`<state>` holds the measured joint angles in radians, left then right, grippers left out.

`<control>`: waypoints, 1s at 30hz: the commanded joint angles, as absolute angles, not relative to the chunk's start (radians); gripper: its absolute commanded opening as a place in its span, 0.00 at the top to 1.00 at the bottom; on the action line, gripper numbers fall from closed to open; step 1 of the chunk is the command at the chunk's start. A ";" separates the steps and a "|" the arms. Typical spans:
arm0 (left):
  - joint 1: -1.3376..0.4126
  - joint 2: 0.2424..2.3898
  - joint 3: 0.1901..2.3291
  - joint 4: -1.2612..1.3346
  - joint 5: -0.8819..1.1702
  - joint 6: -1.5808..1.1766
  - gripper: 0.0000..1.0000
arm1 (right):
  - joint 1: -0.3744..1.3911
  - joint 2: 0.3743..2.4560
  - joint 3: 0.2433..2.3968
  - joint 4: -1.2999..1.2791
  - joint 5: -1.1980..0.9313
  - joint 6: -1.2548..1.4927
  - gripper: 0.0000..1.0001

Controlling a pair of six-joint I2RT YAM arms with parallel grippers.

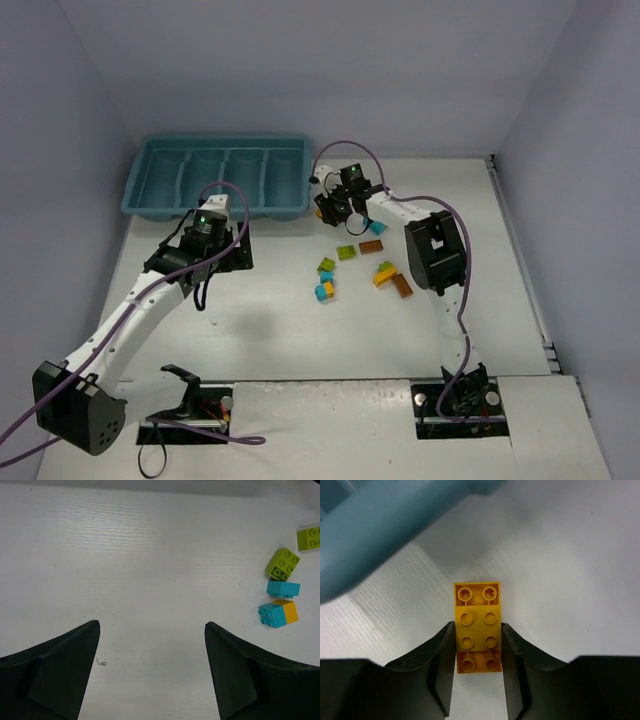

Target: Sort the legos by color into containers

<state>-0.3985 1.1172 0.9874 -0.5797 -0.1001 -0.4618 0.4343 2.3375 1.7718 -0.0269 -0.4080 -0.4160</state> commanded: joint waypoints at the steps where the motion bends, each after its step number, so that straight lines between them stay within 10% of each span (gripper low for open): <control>1: -0.390 1.114 1.048 -0.563 -0.092 -0.480 0.21 | 0.414 2.229 1.734 -0.009 -0.376 -0.376 1.00; 10: -0.383 1.111 1.029 -0.557 -0.101 -0.466 0.21 | 0.439 2.014 1.848 0.080 -0.333 -0.212 1.00; 24: -0.383 1.048 0.996 -0.597 -0.048 -0.495 0.21 | 0.529 2.410 2.316 0.188 -0.236 0.000 0.99; 30: -0.383 1.023 0.982 -0.606 -0.041 -0.502 0.21 | 0.546 2.444 2.322 0.267 -0.248 -0.008 0.84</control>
<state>-0.3904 1.0447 0.9833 -0.6102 -0.0486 -0.4866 0.5388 2.5065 2.2887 0.1135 -0.2592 -0.0212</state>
